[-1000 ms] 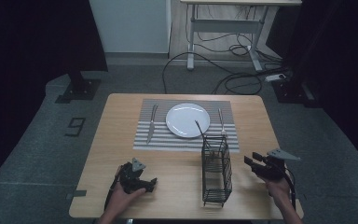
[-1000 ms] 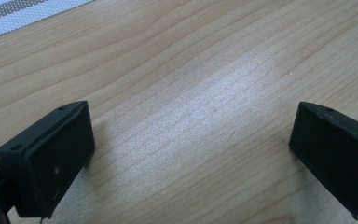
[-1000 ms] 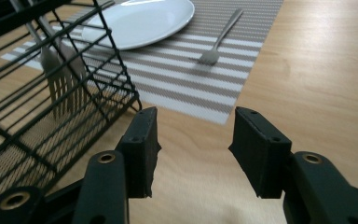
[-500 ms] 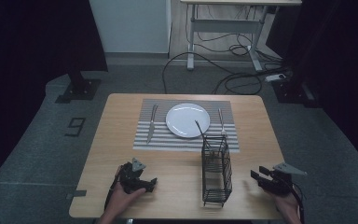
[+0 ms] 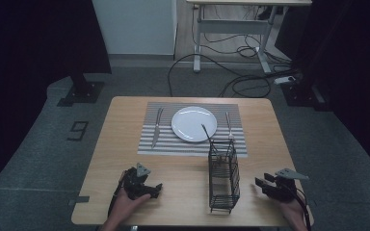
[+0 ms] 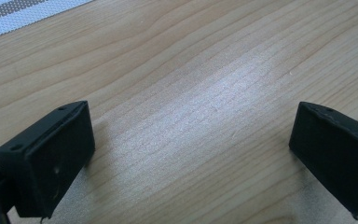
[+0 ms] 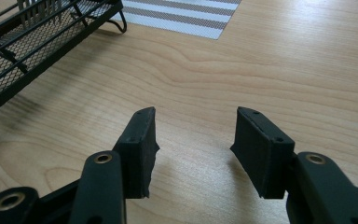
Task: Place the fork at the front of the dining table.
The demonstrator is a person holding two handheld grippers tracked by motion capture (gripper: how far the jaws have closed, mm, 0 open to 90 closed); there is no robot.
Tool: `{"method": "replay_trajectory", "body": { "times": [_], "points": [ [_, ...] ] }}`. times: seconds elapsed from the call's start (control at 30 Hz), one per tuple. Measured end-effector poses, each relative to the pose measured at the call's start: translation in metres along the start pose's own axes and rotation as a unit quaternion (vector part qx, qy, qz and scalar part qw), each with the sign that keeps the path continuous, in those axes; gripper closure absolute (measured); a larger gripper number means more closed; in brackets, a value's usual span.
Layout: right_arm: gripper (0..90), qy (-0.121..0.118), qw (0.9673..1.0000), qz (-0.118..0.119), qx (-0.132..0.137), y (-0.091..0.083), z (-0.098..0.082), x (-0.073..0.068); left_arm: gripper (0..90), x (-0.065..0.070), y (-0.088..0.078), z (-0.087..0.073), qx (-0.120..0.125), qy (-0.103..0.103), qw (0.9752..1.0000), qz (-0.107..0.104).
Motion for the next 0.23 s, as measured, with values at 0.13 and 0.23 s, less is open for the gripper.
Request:
{"method": "replay_trajectory", "body": {
  "times": [0.13,0.23],
  "points": [
    [47.9,-0.003,1.0000,-0.001,-0.003,0.0012,-0.0007,-0.0007,0.0,0.0000,0.0000,0.0000,0.000,0.000,1.0000,0.000],
    [47.6,-0.002,1.0000,-0.003,-0.002,0.0016,-0.0005,0.0003,0.0,0.0000,0.0000,0.0000,0.000,0.000,1.0000,0.000]
  ]
}}
Point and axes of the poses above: each handheld gripper's, and its own axes: y roughly forward along the jaws, z roughly out of its top, x roughly to its right, the point moved 4 cm from there along y, roughly forward along the jaws, and after that the axes turned 5 degrees about -x, right-handed, at the moved point
